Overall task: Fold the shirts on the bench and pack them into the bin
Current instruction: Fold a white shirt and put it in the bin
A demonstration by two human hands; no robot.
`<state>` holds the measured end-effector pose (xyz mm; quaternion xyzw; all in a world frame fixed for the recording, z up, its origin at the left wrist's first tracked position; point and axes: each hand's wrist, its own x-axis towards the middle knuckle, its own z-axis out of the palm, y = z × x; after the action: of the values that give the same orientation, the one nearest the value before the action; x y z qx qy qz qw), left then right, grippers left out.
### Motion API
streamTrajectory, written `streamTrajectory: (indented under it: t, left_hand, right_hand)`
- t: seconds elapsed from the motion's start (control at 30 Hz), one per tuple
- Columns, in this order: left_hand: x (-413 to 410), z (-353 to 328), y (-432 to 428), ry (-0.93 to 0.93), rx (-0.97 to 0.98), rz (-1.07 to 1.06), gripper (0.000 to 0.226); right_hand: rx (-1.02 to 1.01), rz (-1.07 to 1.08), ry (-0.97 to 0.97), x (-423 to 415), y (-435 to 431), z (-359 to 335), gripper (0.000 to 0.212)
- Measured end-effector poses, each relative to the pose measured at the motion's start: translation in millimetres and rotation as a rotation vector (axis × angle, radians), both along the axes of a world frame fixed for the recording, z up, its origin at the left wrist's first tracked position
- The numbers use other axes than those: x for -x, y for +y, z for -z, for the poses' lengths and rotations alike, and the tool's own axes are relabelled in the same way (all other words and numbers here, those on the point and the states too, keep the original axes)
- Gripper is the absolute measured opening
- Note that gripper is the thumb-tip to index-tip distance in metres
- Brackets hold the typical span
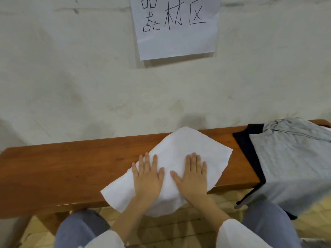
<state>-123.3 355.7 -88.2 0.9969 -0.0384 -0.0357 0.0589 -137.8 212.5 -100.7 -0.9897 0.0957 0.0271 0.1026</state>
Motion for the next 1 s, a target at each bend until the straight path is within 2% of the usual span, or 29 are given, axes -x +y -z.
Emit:
streamTrajectory:
  t: [0.1, 0.17, 0.23, 0.27, 0.33, 0.4, 0.47, 0.53, 0.63, 0.7, 0.77, 0.87, 1.0]
  left_hand:
    - [30, -8, -2, 0.048, -0.017, -0.096, 0.073]
    - [37, -16, -1, 0.079, -0.063, -0.081, 0.064]
    - [30, -26, 1, 0.018, -0.09, -0.029, 0.06]
    - [20, -28, 2, -0.083, -0.075, 0.041, 0.057]
    - [-3, -22, 6, -0.155, -0.05, 0.237, 0.051]
    - [-22, -17, 13, -0.068, -0.074, 0.44, 0.062]
    - [-30, -11, 17, -0.025, -0.064, 0.544, 0.074]
    - [-30, -4, 18, -0.024, -0.04, 0.534, 0.083]
    - [-19, -1, 22, -0.016, 0.015, 0.518, 0.083]
    - [-13, -2, 31, 0.091, 0.153, 0.509, 0.084]
    - [-7, -2, 41, 0.153, 0.194, 0.531, 0.091]
    - [6, -2, 47, 0.104, 0.021, 0.588, 0.103]
    - [15, -2, 43, 0.026, -0.115, 0.54, 0.094]
  right_hand:
    - [0.033, -0.321, 0.038, -15, -22, -12, 0.104]
    - [0.043, -0.543, 0.082, -22, -38, -21, 0.098]
    - [0.044, -0.67, 0.079, -24, -50, -25, 0.091]
    - [0.042, -0.684, 0.047, -24, -54, -24, 0.088]
    - [0.018, -0.601, -0.015, -22, -57, -21, 0.087]
    - [-0.01, -0.48, -0.005, -17, -59, -19, 0.092]
    - [0.008, -0.462, 0.053, -13, -62, -16, 0.093]
    - [0.025, -0.497, 0.088, -12, -68, -18, 0.094]
    - [0.056, -0.594, 0.114, -10, -79, -22, 0.101]
    - [0.082, -0.639, 0.131, -6, -86, -23, 0.106]
    - [0.117, -0.665, 0.139, -2, -88, -22, 0.109]
    - [0.161, -0.683, 0.12, 6, -82, -20, 0.107]
    - [0.224, -0.69, 0.095, 13, -78, -16, 0.095]
